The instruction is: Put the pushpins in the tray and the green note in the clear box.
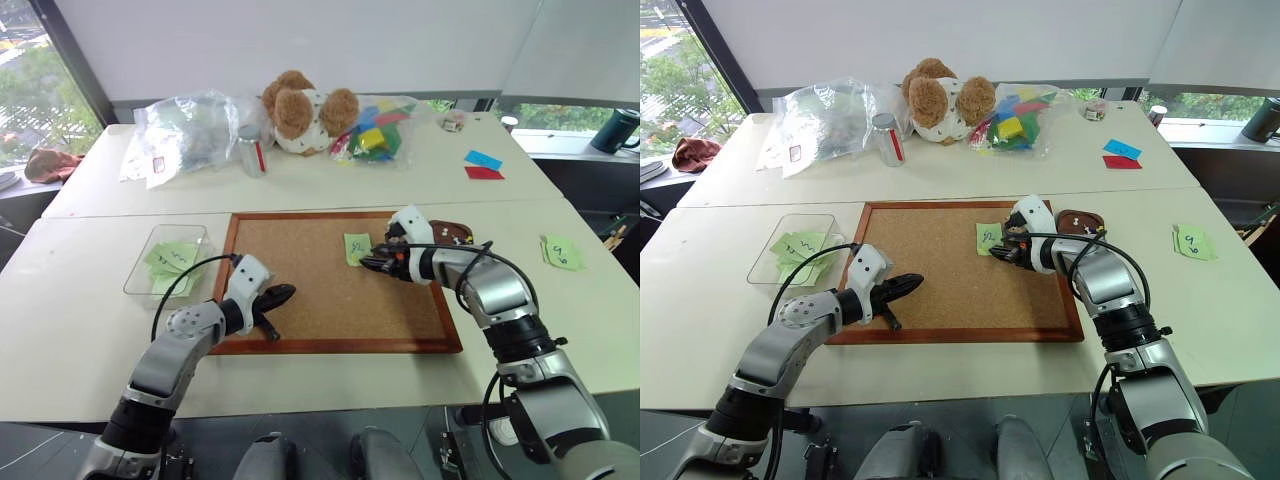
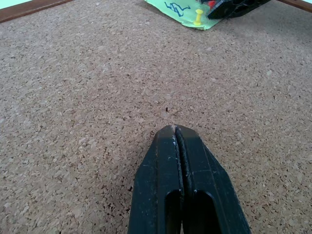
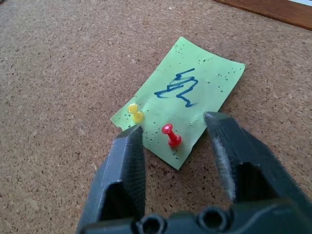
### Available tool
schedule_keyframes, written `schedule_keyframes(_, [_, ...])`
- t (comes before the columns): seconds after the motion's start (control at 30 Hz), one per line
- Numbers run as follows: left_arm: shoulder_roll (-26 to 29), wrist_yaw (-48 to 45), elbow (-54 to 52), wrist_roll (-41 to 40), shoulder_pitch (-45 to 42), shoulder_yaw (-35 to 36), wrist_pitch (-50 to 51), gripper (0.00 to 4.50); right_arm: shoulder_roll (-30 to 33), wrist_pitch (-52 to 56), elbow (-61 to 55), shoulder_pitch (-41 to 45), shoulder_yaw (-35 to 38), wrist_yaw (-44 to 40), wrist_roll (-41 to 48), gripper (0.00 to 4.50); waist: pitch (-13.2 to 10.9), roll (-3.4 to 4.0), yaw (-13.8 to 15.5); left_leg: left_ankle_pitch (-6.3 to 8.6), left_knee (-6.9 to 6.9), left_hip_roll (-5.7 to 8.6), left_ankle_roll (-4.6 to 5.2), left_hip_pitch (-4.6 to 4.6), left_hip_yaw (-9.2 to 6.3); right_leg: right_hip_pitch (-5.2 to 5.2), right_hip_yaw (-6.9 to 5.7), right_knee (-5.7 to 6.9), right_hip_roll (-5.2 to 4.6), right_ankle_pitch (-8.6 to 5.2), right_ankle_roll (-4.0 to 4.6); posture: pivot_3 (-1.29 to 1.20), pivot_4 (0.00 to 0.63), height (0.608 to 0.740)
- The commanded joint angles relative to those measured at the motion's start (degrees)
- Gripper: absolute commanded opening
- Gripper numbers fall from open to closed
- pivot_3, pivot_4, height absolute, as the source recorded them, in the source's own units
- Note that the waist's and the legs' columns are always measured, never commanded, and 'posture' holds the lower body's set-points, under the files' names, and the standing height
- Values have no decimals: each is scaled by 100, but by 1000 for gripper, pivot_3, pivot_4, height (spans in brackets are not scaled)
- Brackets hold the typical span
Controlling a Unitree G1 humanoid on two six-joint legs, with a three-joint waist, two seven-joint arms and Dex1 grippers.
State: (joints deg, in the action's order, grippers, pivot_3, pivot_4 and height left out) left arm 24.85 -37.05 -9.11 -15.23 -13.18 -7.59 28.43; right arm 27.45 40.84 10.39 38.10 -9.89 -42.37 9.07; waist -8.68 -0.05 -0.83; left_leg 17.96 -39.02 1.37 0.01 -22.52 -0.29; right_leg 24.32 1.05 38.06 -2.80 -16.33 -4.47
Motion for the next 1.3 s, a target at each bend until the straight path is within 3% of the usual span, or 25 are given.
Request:
schedule_keyframes(0.03, [43, 4, 52, 54, 147, -44, 163, 0, 0, -76, -105, 124, 72, -6, -4, 62, 0, 0, 1, 0, 0, 0, 0, 0, 0, 0, 0, 0, 0, 0, 0, 0, 150, 740])
schedule_keyframes(0.6, [75, -11, 183, 138, 278, -165, 312, 0, 470, 755, -1211, 409, 834, 64, 511, 62, 0, 0, 1, 1, 2, 0, 1, 1, 0, -1, 0, -2, -1, 0, 0, 0, 150, 740])
schedule_keyframes(0.73, [68, -19, 229, 152, 264, -185, 298, 0, 719, 515, -668, 649, 1173, 247, 406, 62, 0, 0, 2, 1, 2, 0, 1, 1, 0, -1, 0, -2, -2, 0, 0, 0, 150, 740])
schedule_keyframes(0.9, [49, -14, 276, 161, 200, -201, 281, 0, 1088, -148, 875, 867, 1461, 567, 124, 62, 1, 0, 17, 1, 2, 0, 1, 3, 0, -7, -2, -6, -3, 0, 0, 0, 150, 740])
schedule_keyframes(1.3, [86, -33, 252, 164, 214, -179, 252, 0, 1102, -1062, 2853, 1219, 1475, 624, -96, 62, 5, 7, 3, 1, 5, 0, 1, 8, 2, -13, -1, -5, -2, 0, 0, 0, 150, 740])
